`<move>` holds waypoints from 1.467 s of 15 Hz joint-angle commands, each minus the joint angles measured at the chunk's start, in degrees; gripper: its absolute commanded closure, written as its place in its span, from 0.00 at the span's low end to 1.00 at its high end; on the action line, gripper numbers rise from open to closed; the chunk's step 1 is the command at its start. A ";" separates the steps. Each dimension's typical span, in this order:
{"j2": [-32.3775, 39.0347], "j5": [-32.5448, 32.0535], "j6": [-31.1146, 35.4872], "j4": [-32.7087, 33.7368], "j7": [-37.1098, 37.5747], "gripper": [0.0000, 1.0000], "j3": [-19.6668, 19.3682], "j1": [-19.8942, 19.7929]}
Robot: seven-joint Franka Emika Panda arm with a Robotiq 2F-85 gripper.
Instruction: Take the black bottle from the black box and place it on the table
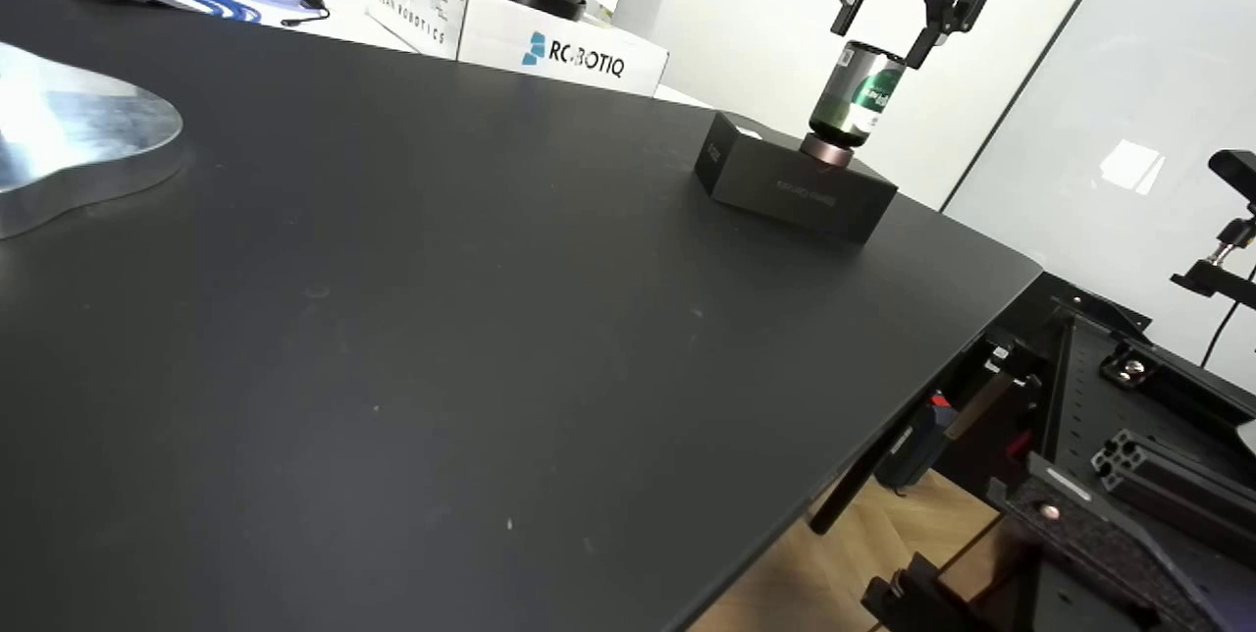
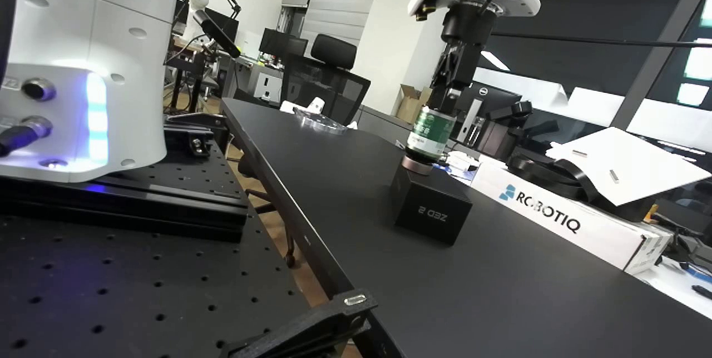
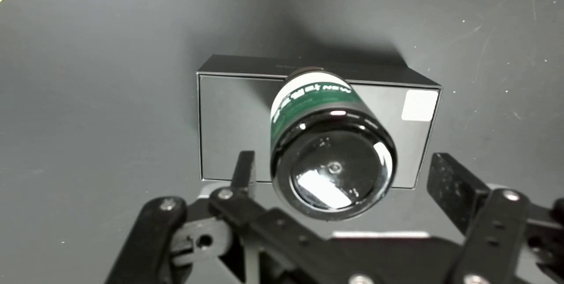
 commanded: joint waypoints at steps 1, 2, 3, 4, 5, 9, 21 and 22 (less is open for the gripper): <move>-0.53 0.58 0.65 -0.96 -0.29 0.00 -0.18 0.20; -0.29 0.47 0.83 -1.03 -0.26 0.00 -0.20 0.15; -0.09 0.44 1.03 -1.11 -0.34 0.00 -0.24 0.12; 0.26 0.35 1.40 -1.17 -0.34 0.00 -0.30 0.06; 0.52 0.32 1.67 -1.26 -0.39 0.00 -0.35 0.03; 1.80 -0.34 3.56 -1.42 -0.51 0.00 -0.58 -0.09; 1.54 -0.18 4.83 -1.53 -1.89 0.55 -1.05 0.30; 0.98 0.26 4.56 -1.55 -2.35 0.55 -1.04 0.39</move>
